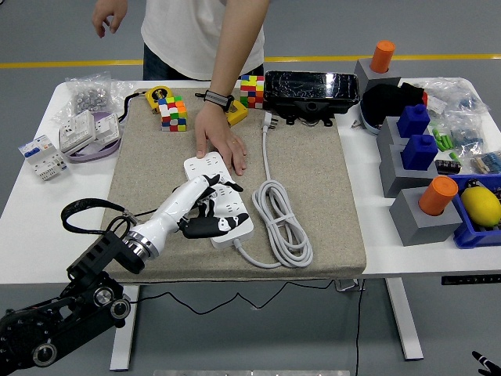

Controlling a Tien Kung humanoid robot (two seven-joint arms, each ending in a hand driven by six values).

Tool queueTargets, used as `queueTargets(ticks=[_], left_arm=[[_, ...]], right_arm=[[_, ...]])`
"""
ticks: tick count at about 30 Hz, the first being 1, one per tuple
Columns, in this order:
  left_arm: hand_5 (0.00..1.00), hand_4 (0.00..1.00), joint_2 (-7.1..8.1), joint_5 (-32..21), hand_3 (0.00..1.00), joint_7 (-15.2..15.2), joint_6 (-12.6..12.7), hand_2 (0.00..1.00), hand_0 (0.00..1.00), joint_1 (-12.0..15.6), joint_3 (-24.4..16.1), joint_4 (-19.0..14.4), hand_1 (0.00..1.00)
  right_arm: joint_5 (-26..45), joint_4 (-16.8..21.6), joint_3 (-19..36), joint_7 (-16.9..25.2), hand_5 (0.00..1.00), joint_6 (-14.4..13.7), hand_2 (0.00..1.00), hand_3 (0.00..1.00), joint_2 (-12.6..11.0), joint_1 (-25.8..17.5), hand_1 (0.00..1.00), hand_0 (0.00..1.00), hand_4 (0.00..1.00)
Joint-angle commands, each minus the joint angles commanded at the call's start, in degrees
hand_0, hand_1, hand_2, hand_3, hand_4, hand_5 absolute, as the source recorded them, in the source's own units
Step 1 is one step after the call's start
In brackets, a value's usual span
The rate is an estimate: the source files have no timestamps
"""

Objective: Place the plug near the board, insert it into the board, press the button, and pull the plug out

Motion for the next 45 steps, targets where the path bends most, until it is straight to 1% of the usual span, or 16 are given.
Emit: queueTargets(ticks=[1, 2, 6, 7, 9, 12, 13, 19, 20, 25, 26, 31, 32, 43, 44, 45], left_arm=[[0.358, 0.82, -0.12, 0.1, 0.604, -0.42, 0.84, 0.316, 0.223, -0.15, -0.28, 0.43, 0.189], [0.359, 0.824, -0.29, 0.4, 0.61, -0.51, 1.84, 0.503, 0.399, -0.38, -0.7, 1.01, 0.493], [0.359, 0.824, -1.01, 3.77, 0.61, 2.43, 3.06, 0.503, 0.399, -1.3, -2.45, 3.89, 0.493], [0.391, 0.927, -1.23, 4.93, 0.755, 3.23, 3.09, 0.725, 0.736, -1.51, -2.89, 4.79, 0.769], [0.391, 0.927, -1.43, 5.99, 0.755, 3.7, 3.14, 0.725, 0.736, -1.67, -3.26, 5.61, 0.769], [0.391, 0.927, -1.81, 9.47, 0.755, 7.32, 1.41, 0.725, 0.736, -1.75, -4.25, 7.05, 0.769], [0.435, 0.991, -1.86, 10.14, 0.78, 7.95, 1.11, 0.747, 0.768, -1.73, -4.37, 7.41, 0.793], [0.435, 0.991, -2.05, 12.59, 0.78, 9.63, 0.45, 0.747, 0.768, -2.04, -4.16, 9.47, 0.793], [0.424, 0.998, -2.12, 12.81, 0.764, 10.08, 0.34, 0.697, 0.742, -2.13, -4.09, 9.97, 0.741], [0.424, 0.998, -2.34, 12.8, 0.764, 11.35, 0.17, 0.697, 0.742, -2.88, -3.3, 11.68, 0.741], [0.373, 0.96, -2.44, 12.8, 0.671, 11.73, 0.13, 0.579, 0.617, -3.15, -3.01, 12.09, 0.617], [0.373, 0.96, -3.05, 12.97, 0.671, 12.78, -0.24, 0.579, 0.617, -4.14, -2.23, 13.45, 0.617], [0.255, 0.847, -3.21, 12.96, 0.588, 12.89, -0.25, 0.525, 0.528, -4.33, -2.02, 13.79, 0.581], [0.201, 0.764, -3.89, 13.09, 0.563, 10.75, 2.15, 0.514, 0.469, -5.14, -0.08, 16.21, 0.528], [0.117, 0.632, -3.89, 13.5, 0.535, 10.67, 2.53, 0.483, 0.388, -5.24, 0.01, 16.39, 0.466], [0.117, 0.632, -3.87, 13.68, 0.535, 10.78, 2.58, 0.483, 0.388, -5.28, 0.04, 16.44, 0.466]], right_arm=[[0.01, -0.03, -0.04, -0.01, 0.493, 0.01, 0.675, 0.603, -0.01, 0.0, 0.664, 0.569, 0.972], [0.01, -0.07, -0.1, -0.03, 0.495, 0.03, 0.675, 0.603, -0.02, 0.01, 0.664, 0.57, 0.972], [0.03, 0.01, -0.02, 0.02, 0.495, -0.02, 0.675, 0.603, -0.01, 0.13, 0.664, 0.57, 0.972], [0.0, 0.03, 0.04, 0.03, 0.495, -0.05, 0.676, 0.603, -0.02, 0.19, 0.663, 0.569, 0.973], [0.01, 0.05, 0.08, 0.04, 0.495, -0.08, 0.676, 0.603, -0.03, 0.22, 0.663, 0.569, 0.973], [0.03, -0.02, 0.04, 0.0, 0.495, -0.03, 0.676, 0.603, -0.04, 0.18, 0.663, 0.569, 0.973], [0.05, -0.04, -0.01, -0.01, 0.494, 0.0, 0.676, 0.603, -0.03, 0.17, 0.664, 0.57, 0.973], [0.11, -0.04, -0.05, 0.02, 0.494, 0.0, 0.676, 0.603, -0.05, 0.18, 0.664, 0.57, 0.973], [0.11, -0.04, -0.13, 0.01, 0.494, 0.02, 0.675, 0.603, -0.09, 0.2, 0.664, 0.569, 0.973], [0.21, -0.06, -0.45, 0.0, 0.494, 0.02, 0.675, 0.603, -0.27, 0.39, 0.664, 0.569, 0.973], [0.21, -0.07, -0.49, -0.01, 0.495, 0.03, 0.675, 0.602, -0.3, 0.46, 0.664, 0.569, 0.972], [0.26, -0.03, -0.75, -0.01, 0.495, 0.01, 0.675, 0.602, -0.49, 0.74, 0.664, 0.569, 0.972], [0.29, -0.01, -0.83, -0.01, 0.494, 0.0, 0.675, 0.603, -0.54, 0.79, 0.664, 0.569, 0.972], [0.51, -0.05, -1.69, -0.11, 0.494, 0.05, 0.675, 0.603, -1.01, 0.76, 0.663, 0.569, 0.973], [0.52, -0.07, -1.8, -0.12, 0.493, 0.05, 0.675, 0.603, -1.06, 0.82, 0.662, 0.569, 0.972], [0.53, -0.05, -1.88, -0.12, 0.493, 0.05, 0.675, 0.603, -1.09, 0.86, 0.662, 0.569, 0.972]])
